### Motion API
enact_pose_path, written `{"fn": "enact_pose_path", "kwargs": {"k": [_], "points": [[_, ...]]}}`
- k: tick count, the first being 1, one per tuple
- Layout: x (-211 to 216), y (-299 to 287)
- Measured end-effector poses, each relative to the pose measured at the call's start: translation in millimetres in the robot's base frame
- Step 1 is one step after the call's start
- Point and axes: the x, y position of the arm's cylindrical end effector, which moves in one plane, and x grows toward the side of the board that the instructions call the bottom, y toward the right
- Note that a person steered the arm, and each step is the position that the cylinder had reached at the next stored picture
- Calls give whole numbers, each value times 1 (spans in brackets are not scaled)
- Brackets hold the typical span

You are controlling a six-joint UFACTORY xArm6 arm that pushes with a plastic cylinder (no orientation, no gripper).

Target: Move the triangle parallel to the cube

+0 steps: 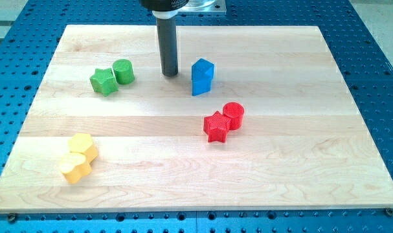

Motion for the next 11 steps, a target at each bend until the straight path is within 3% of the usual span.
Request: {"fn": "enact_pose_path", "kwargs": {"k": [11], "points": [[10,6]]}}
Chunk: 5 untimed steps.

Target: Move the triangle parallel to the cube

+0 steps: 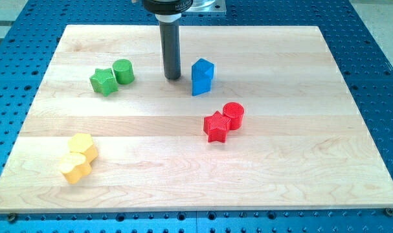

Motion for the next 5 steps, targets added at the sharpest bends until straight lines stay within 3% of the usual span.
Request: {"fn": "enact_pose_path", "kwargs": {"k": [2,4,5], "points": [[38,24],[44,155],[31,170]]}}
